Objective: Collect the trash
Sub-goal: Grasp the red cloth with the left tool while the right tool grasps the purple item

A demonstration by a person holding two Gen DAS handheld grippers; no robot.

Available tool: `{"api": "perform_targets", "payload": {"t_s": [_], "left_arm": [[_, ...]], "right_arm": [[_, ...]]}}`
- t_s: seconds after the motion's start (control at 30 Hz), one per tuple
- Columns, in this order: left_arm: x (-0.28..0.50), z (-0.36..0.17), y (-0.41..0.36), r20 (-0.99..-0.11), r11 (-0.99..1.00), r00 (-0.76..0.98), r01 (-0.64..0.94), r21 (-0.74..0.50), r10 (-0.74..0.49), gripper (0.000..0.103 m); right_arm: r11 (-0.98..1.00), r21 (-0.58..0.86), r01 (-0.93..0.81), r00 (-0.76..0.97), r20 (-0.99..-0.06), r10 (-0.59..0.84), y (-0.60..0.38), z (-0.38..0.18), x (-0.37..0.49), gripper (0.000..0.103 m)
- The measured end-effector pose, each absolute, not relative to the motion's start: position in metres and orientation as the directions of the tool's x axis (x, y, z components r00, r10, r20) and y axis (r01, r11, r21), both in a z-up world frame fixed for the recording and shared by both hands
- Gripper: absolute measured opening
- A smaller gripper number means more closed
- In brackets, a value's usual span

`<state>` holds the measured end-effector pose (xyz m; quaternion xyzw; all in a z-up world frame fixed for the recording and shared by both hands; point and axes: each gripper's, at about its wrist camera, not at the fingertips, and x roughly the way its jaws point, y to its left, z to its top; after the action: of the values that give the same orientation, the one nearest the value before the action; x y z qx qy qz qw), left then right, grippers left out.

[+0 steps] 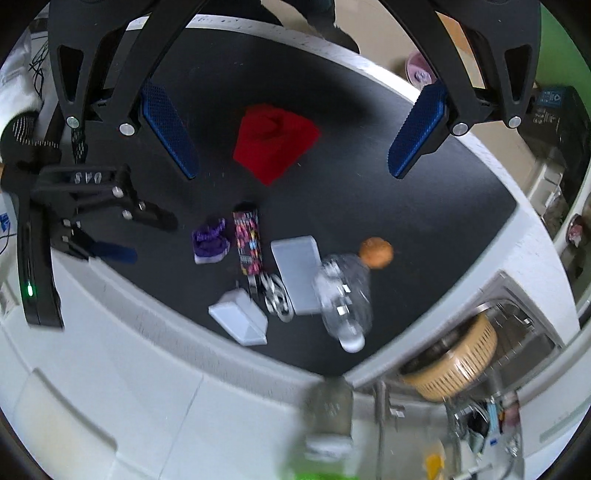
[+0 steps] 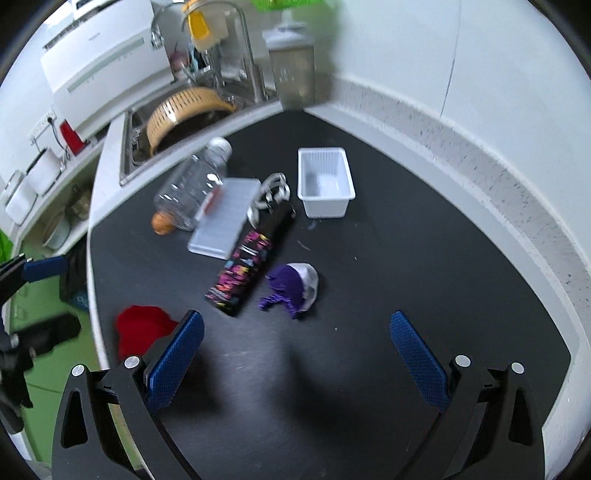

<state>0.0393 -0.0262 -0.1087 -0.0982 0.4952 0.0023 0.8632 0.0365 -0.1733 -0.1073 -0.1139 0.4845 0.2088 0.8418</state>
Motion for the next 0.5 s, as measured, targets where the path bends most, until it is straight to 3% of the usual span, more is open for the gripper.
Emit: {"api": "perform_targets", "payload": {"t_s": [0.43, 0.5], "left_arm": [[0.061, -0.168, -0.036, -0.917, 0.976, 0.387, -0.144, -0.164, -0.097, 0.100], [0.062, -0.172, -0.037, -0.917, 0.975, 0.385, -0.145, -0.170, -0.103, 0.099]], "right_arm": [[0.838, 0.035, -0.545, 0.334, -0.908, 0.255, -0.167, -0.152, 0.075, 0.097], [0.830, 0.043, -0.556, 0.325, -0.908, 0.265, -0.166, -0.155, 0.079, 0.092]]}}
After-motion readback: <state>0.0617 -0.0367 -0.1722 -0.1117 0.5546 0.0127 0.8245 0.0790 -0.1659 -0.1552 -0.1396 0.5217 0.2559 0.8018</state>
